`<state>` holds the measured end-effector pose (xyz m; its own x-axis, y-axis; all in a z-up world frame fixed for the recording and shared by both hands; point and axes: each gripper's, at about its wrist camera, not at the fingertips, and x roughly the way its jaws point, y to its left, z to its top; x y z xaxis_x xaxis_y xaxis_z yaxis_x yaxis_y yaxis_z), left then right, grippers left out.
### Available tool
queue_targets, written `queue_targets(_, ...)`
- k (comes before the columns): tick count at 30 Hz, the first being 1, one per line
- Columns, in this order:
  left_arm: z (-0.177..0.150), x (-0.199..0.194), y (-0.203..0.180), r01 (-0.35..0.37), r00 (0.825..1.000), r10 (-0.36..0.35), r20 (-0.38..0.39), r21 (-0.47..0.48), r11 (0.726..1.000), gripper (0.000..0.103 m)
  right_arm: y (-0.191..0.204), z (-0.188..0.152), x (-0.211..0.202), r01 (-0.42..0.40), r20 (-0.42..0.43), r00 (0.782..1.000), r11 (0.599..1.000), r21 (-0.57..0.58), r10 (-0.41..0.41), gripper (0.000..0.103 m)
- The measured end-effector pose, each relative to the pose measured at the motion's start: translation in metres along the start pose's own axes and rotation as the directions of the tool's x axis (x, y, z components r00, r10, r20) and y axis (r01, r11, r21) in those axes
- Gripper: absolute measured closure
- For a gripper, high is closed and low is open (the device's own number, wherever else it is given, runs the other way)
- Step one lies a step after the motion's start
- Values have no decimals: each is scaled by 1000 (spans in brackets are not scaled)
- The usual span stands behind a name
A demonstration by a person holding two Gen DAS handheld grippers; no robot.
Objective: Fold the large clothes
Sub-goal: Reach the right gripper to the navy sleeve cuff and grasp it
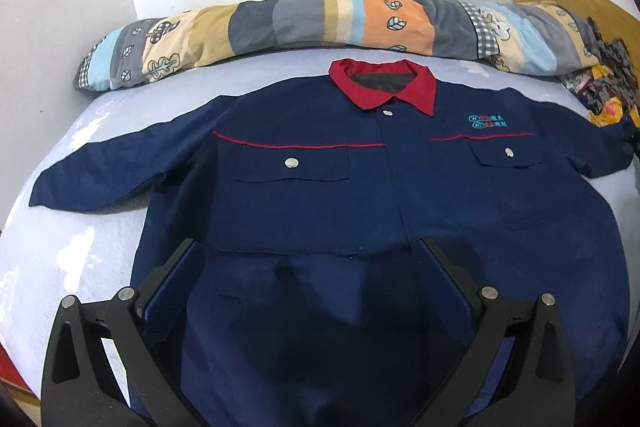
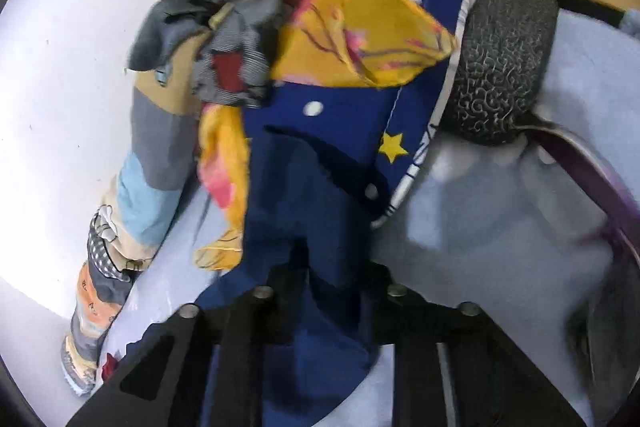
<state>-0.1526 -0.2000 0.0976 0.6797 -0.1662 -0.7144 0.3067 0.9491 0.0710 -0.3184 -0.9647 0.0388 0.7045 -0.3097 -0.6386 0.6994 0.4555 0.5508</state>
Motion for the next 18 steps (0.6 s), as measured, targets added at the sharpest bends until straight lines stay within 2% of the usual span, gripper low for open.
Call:
queue_targets(4,0,-4,0,3,1000,-3,6,-3,1000,0,9,-5,-29,-38,42,998,999,14,37,91)
queue_targets(7,0,-10,1,2,1000,-2,24,0,1000,0,21,-4,-56,-81,76,994,997,12,80,91)
queue_targets(13,1,-21,9,18,999,-17,44,-17,1000,0,70,3,-94,-36,87,995,999,-40,39,91)
queue_targets(18,2,-32,17,5,997,-4,82,-8,1000,0,118,9,-137,-82,114,990,995,-61,88,92)
